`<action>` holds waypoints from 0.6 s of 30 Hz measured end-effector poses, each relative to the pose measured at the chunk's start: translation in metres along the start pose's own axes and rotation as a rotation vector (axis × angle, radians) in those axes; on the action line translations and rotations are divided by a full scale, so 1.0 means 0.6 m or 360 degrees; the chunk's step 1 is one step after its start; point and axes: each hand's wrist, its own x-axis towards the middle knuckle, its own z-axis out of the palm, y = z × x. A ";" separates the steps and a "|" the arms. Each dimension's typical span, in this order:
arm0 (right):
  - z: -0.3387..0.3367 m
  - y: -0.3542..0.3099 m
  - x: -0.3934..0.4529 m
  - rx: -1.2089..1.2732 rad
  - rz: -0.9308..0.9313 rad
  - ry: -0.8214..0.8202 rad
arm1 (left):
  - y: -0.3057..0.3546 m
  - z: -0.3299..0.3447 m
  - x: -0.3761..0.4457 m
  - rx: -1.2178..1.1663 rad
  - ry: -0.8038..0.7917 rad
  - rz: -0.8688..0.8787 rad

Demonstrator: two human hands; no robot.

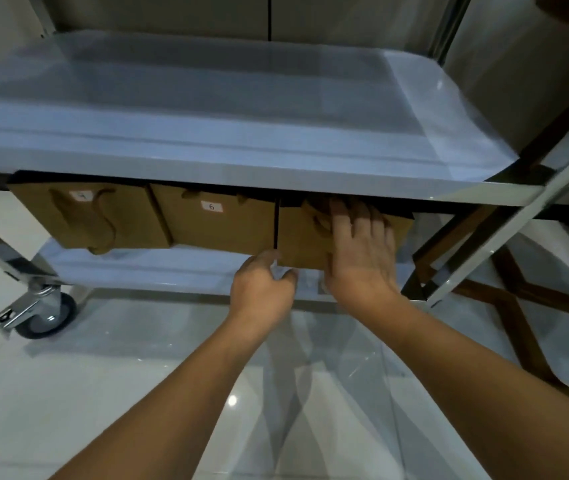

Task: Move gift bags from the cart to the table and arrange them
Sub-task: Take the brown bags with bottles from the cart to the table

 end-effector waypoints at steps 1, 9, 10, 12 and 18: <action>0.003 0.002 0.006 -0.0008 0.0064 -0.0041 | -0.007 0.006 0.000 -0.0040 0.0004 -0.0014; 0.035 0.038 -0.034 -0.0073 -0.0165 0.0643 | -0.020 0.033 -0.019 -0.0547 0.0151 -0.0099; 0.037 0.043 -0.042 0.0008 -0.0216 0.0720 | -0.013 0.034 -0.022 -0.0756 0.0139 -0.0167; 0.038 0.046 -0.059 0.0260 -0.0324 0.0800 | 0.000 0.034 -0.023 -0.1217 0.0028 -0.0308; 0.038 0.051 -0.100 0.0749 -0.0252 0.0427 | 0.005 0.050 -0.022 -0.1277 0.0078 -0.0385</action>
